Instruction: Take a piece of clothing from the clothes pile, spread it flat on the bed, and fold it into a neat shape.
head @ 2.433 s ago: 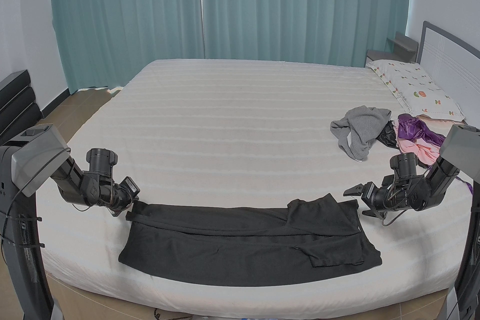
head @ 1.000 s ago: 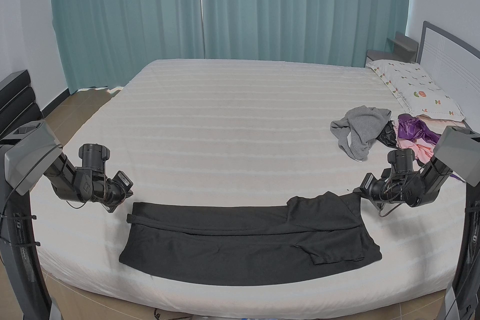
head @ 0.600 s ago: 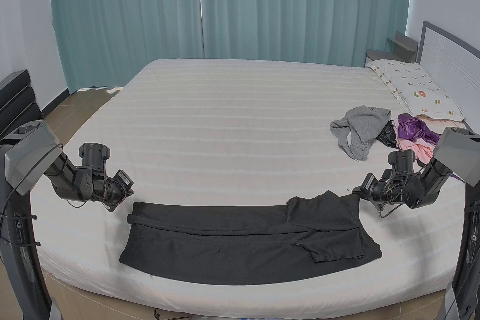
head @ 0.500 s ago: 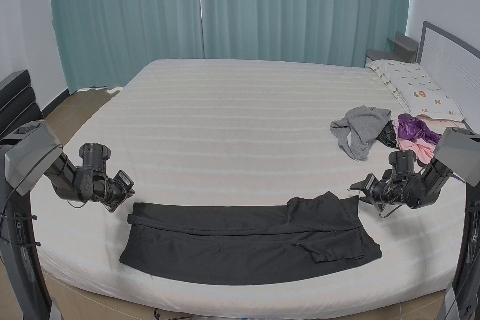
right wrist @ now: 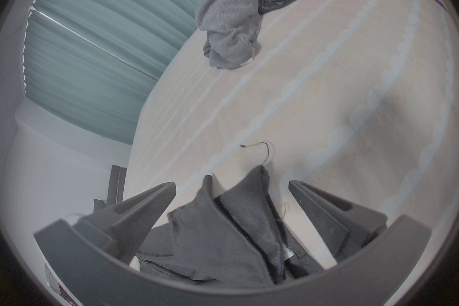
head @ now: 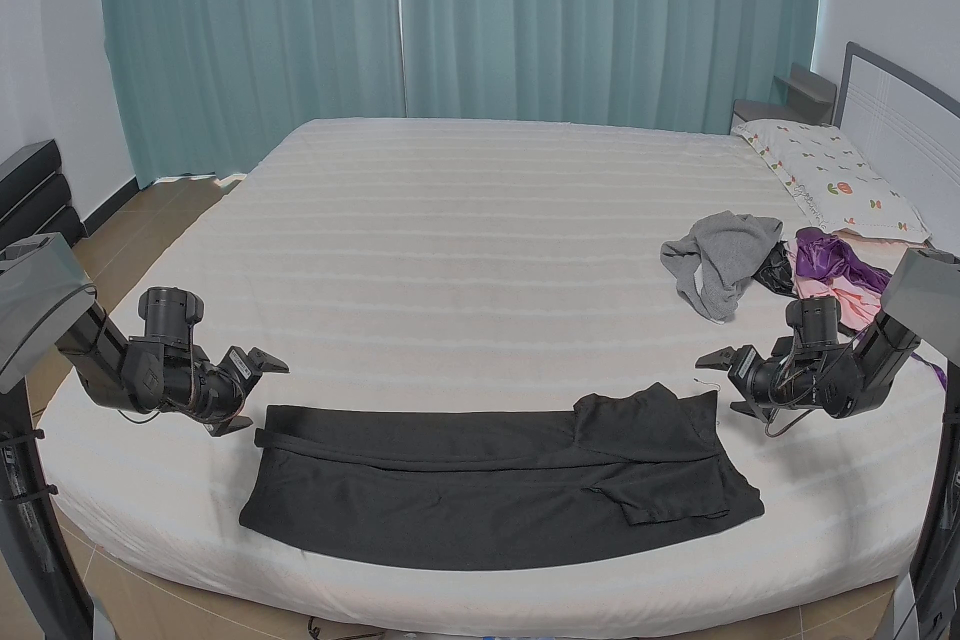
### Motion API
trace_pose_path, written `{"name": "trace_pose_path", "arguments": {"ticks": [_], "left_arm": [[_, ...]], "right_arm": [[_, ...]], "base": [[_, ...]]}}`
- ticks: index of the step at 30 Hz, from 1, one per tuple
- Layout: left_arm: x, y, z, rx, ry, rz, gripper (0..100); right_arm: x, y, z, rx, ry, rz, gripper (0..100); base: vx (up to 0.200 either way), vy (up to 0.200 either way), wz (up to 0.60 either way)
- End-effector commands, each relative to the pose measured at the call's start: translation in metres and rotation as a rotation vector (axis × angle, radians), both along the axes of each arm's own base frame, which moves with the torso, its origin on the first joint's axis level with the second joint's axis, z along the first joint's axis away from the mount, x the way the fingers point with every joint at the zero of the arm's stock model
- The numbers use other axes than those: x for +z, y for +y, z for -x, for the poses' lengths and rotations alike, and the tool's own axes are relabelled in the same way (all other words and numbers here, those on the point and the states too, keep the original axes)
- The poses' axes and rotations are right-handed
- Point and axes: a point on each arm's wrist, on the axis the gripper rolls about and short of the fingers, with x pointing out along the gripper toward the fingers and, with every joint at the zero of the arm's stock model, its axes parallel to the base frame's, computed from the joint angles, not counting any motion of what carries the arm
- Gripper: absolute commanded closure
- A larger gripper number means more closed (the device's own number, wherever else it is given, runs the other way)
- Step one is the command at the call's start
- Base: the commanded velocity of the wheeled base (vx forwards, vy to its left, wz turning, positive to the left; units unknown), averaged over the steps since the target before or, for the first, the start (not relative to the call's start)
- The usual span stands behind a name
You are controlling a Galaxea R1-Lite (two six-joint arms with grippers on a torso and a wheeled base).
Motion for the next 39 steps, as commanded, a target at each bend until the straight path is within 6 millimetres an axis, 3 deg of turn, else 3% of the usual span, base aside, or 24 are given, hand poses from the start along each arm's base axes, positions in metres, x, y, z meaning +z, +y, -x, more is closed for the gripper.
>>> {"name": "trace_pose_path", "arguments": {"ticks": [1, 9, 17, 24, 32, 39], "left_arm": [[0.013, -0.002, 0.009, -0.001, -0.018, 0.007, 0], [0.000, -0.005, 0.026, -0.011, 0.047, 0.004, 0], [-0.001, -0.010, 0.024, -0.048, -0.012, -0.020, 0], [-0.030, -0.009, 0.012, -0.233, -0.070, -0.145, 0], [-0.038, -0.009, 0.010, -0.388, -0.113, -0.151, 0], [-0.044, -0.009, 0.014, -0.403, -0.096, -0.167, 0]], "right_arm": [[0.022, 0.001, -0.001, -0.020, -0.059, -0.017, 0], [0.049, 0.018, 0.017, 0.011, -0.068, -0.018, 0], [0.019, 0.021, 0.025, 0.028, 0.026, -0.025, 0], [0.018, 0.021, 0.026, 0.058, 0.017, -0.052, 0], [0.017, 0.022, 0.028, 0.064, 0.023, -0.055, 0], [0.017, 0.024, 0.032, 0.084, 0.031, -0.065, 0]], "base": [[0.000, 0.000, 0.00], [-0.150, 0.000, 0.00], [-0.075, 0.000, 0.00], [0.000, 0.000, 0.00], [0.000, 0.000, 0.00], [0.000, 0.000, 0.00]]}}
